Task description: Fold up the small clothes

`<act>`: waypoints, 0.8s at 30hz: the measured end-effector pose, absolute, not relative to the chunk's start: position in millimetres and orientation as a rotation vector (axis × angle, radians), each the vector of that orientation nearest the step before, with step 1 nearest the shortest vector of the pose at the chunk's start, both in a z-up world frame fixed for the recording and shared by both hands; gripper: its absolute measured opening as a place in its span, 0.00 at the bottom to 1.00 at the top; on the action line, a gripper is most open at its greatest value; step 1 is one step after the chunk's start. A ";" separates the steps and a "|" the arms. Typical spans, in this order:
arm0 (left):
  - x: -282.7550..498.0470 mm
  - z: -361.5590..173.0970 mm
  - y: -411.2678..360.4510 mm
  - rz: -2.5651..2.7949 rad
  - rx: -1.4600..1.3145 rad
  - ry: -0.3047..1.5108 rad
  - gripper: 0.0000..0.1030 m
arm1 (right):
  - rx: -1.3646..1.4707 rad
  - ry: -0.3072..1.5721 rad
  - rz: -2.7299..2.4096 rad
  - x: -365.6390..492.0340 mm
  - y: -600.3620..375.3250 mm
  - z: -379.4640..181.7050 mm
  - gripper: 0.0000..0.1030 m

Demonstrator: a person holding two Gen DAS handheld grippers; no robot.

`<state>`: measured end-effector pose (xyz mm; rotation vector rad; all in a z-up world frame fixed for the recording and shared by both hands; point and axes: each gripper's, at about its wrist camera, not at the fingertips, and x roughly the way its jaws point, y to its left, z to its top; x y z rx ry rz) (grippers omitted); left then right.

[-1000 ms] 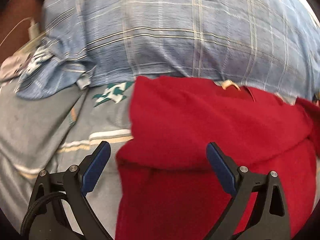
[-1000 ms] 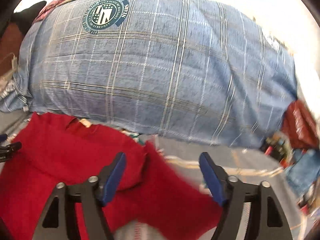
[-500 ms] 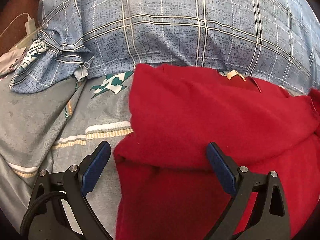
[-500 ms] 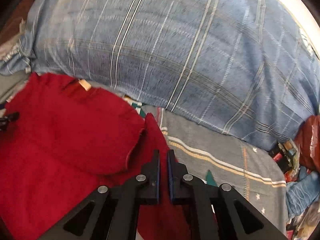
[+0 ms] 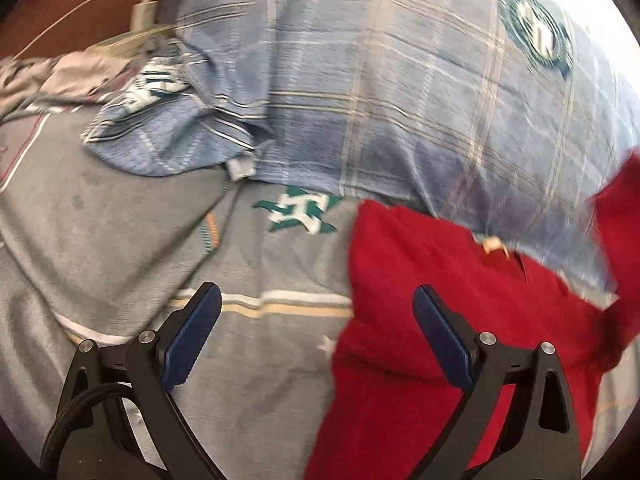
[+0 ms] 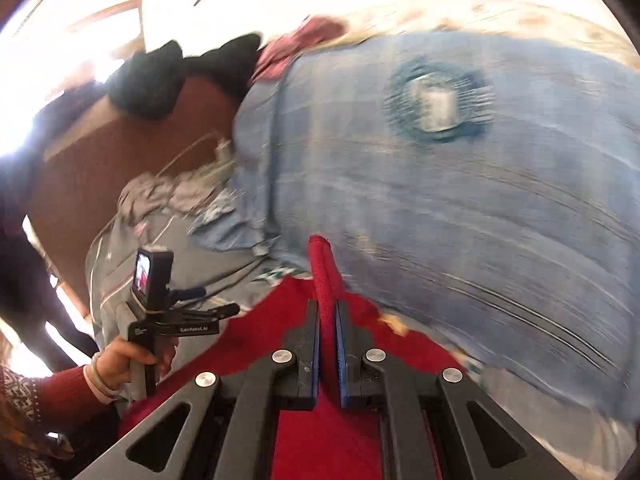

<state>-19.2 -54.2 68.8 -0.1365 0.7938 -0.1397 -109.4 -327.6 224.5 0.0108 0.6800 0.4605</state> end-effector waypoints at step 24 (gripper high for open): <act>-11.5 61.4 -42.0 -0.083 -0.161 0.809 0.94 | -0.324 0.808 0.394 -55.5 -199.4 81.8 0.45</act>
